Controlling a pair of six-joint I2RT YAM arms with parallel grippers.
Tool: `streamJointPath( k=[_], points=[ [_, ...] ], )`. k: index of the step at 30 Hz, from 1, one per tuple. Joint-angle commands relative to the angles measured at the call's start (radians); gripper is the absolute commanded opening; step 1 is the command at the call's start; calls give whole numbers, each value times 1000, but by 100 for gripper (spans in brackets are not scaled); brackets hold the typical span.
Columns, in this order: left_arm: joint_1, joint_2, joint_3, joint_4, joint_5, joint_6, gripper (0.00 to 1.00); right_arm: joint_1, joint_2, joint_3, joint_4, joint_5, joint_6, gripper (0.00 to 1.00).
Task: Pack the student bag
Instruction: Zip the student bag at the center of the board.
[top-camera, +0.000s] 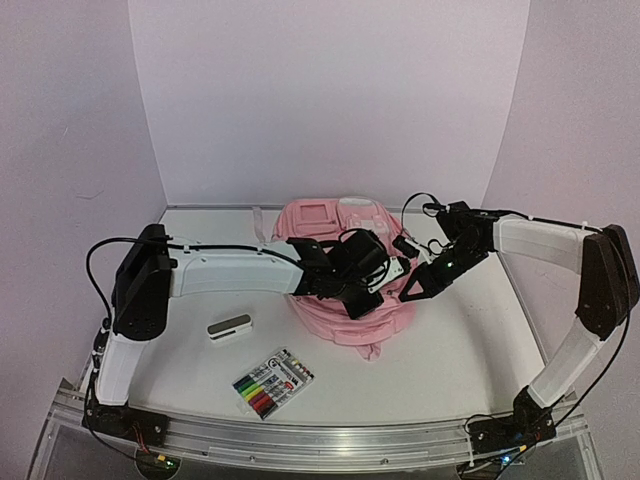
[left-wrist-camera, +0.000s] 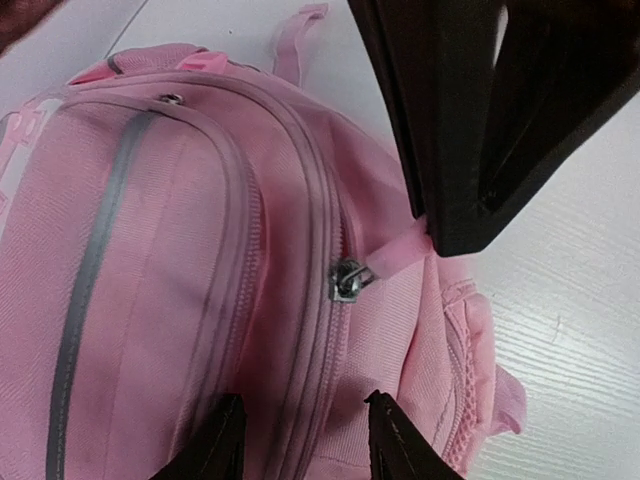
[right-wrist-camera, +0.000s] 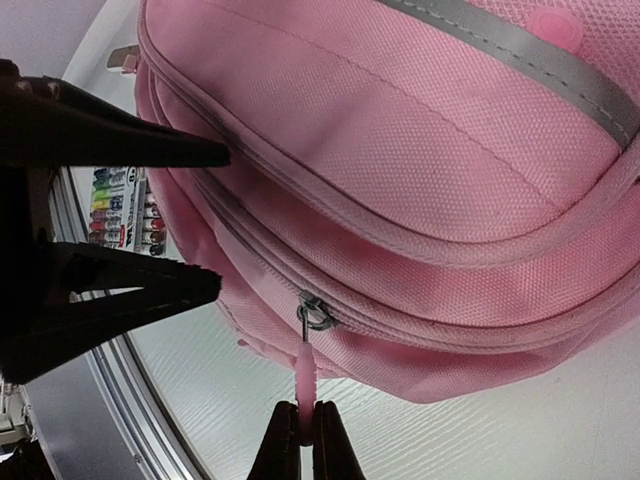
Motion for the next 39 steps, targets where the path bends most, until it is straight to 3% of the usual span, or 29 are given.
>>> streamJointPath(
  k=[1,5,10,12,17,23,39],
  points=[
    [-3,45,40,14,-63,100,39,3,-5,48,16,-51,10,0],
    [-11,60,41,6,-57,121,36,4,-4,48,16,-50,11,0],
    [-17,47,48,-23,-89,75,7,-10,-23,42,11,-20,-5,0],
    [-18,13,22,-35,-89,48,0,-35,-32,37,2,-4,-25,0],
    [-27,-111,-97,-85,-73,-22,0,-125,-40,58,-52,52,-131,0],
    [-51,-194,-200,-104,-38,-38,0,-136,-14,118,-42,167,-213,0],
    [-88,-244,-274,-148,-26,-49,0,-201,303,416,142,307,-80,0]
  ],
)
